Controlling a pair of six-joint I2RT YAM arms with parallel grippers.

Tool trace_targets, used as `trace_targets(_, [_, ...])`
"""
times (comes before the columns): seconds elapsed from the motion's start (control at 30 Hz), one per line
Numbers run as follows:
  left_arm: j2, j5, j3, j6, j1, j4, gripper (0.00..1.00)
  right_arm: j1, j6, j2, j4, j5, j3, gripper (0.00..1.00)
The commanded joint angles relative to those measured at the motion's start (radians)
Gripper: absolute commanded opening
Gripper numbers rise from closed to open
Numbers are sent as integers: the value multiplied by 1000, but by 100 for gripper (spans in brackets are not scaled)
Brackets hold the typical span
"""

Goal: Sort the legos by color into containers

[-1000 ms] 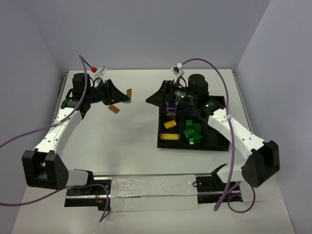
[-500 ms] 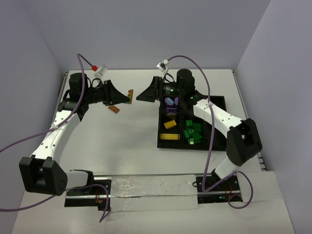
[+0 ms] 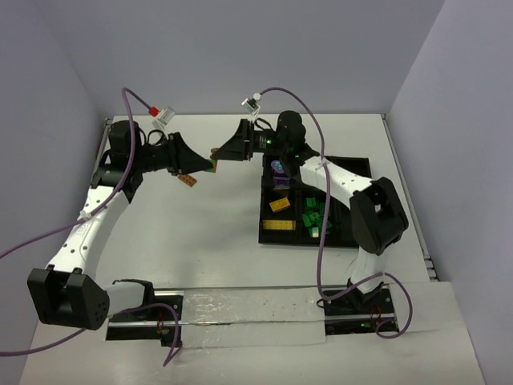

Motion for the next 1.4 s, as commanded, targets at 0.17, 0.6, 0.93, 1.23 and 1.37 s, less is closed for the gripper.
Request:
trace_targets(0.17, [-41,50,28,14,1,17,0,11,236,67,391,-45,22,59])
trace_targets(0.6, [-36,38,16,12,3,15,0,9,308,65,499,-30,-39,0])
trace_targets(0.93, [-51,15,-2,26,26,-8,0,-40,279,11,487,-9,-151,0])
trace_targets(1.23, [-45,40,-13,21,41,7,0,-82,159,-49,323,-14,-187,0])
trace_targets(1.37, [-40,39,-20,19,43,7,0,-81,90,-62,226,-9,-174,0])
